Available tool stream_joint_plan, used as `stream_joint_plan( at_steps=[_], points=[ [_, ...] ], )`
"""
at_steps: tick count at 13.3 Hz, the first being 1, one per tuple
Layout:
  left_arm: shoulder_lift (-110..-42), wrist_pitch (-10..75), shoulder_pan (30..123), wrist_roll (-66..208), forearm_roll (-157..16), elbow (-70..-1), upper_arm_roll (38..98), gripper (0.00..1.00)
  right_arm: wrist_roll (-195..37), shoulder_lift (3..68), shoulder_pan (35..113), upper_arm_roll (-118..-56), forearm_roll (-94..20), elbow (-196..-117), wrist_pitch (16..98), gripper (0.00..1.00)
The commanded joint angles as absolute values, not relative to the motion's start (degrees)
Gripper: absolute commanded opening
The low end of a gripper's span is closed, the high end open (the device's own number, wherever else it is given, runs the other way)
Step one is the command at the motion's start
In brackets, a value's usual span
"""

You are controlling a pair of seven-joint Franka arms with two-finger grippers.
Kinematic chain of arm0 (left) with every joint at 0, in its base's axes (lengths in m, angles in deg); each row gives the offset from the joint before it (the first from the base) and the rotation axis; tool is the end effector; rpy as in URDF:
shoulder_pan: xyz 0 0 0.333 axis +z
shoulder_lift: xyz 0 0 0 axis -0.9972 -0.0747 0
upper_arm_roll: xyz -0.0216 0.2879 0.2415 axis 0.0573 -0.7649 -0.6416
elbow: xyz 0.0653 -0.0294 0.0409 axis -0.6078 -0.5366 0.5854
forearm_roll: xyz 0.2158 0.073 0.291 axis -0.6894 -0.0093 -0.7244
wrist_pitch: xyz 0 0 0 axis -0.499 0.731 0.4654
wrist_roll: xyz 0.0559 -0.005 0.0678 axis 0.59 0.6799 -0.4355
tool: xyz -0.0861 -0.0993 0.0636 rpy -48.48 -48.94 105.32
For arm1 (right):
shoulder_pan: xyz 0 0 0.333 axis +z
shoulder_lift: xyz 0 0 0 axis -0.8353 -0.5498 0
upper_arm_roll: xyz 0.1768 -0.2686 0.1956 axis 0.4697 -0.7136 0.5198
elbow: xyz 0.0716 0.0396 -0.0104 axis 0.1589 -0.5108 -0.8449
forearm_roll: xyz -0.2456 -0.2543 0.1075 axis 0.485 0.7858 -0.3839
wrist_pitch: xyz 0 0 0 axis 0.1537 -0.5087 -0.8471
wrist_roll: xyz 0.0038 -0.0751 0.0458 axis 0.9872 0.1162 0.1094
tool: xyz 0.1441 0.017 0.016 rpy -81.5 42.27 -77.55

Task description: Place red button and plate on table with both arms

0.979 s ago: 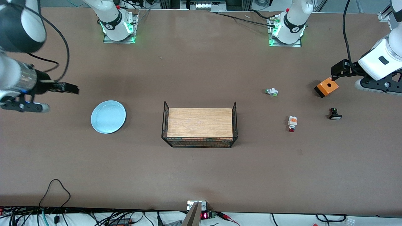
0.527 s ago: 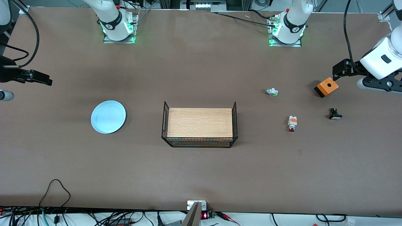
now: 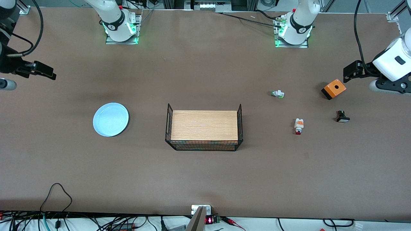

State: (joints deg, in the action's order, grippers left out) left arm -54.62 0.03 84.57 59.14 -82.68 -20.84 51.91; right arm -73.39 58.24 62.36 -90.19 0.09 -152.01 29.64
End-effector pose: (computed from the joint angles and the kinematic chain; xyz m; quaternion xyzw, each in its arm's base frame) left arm 0.5455 -0.0219 0.6326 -0.9960 0.0719 0.0468 0.0261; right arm 0.5203 -0.0280 0.6064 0.9977 -0.0325 -0.0598 0.0031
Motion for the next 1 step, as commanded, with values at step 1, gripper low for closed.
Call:
stream_joint_plan(
  at_steps=[1],
  points=[
    [-54.0, -0.5, 86.1, 58.4, -81.6, -20.3, 51.8, 1.0, -74.8, 59.2, 62.5, -90.6, 0.0, -153.2, 29.9, 1.0]
  ],
)
